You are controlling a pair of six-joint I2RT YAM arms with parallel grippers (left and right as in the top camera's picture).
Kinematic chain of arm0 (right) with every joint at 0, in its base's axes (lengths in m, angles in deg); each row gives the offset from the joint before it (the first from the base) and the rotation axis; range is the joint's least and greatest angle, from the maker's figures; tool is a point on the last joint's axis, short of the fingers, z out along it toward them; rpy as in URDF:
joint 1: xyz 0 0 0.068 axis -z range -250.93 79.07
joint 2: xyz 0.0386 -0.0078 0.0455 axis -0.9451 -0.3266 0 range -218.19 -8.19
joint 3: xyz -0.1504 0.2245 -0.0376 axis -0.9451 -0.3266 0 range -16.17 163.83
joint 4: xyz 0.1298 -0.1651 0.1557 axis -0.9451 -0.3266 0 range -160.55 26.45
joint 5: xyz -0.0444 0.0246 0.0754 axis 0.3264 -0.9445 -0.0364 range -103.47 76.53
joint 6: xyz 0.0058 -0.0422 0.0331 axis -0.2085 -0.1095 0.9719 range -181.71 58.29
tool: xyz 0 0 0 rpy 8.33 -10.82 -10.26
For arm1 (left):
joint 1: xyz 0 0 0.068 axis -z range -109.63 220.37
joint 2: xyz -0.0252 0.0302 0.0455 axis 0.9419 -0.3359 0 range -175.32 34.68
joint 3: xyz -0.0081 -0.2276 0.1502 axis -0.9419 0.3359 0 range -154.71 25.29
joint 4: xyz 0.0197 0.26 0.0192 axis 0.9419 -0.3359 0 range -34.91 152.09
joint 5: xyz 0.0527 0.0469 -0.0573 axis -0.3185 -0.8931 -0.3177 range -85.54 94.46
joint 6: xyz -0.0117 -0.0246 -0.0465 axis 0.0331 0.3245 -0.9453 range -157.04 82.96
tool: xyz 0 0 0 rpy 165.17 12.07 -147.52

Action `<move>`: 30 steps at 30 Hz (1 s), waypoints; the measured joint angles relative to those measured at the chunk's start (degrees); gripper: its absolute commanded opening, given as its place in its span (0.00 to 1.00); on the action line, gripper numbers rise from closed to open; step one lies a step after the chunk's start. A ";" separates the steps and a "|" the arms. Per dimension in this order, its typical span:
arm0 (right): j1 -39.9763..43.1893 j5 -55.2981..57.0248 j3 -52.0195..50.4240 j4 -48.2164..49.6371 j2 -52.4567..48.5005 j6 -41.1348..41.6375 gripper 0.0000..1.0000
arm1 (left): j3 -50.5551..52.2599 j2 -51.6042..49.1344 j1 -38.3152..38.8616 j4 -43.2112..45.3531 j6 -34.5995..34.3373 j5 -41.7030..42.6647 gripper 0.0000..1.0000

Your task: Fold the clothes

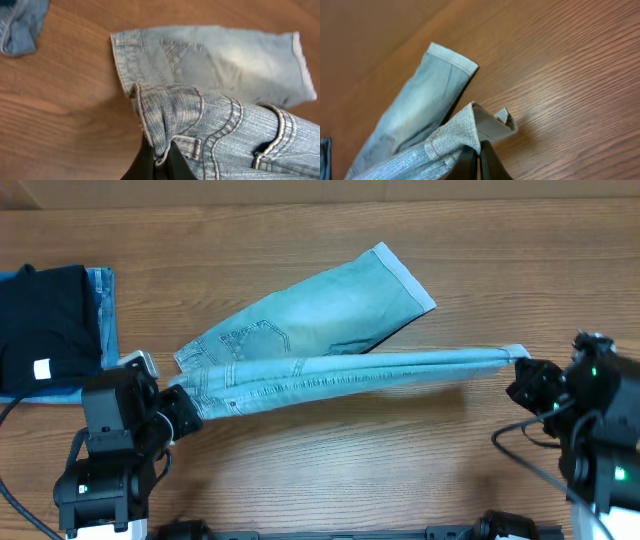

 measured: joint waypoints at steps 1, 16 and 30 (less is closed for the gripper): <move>-0.46 -0.48 0.63 0.22 -2.89 -1.01 0.04 | -0.02 0.00 0.00 1.01 -0.24 -0.50 0.04; -8.39 3.67 12.68 -5.51 -27.63 -4.74 0.04 | -0.24 -15.23 -0.02 11.67 -1.16 -5.35 0.04; -15.30 8.00 20.06 -3.17 -38.82 -8.50 0.04 | -0.28 -16.65 -0.02 15.89 -1.38 -9.57 0.04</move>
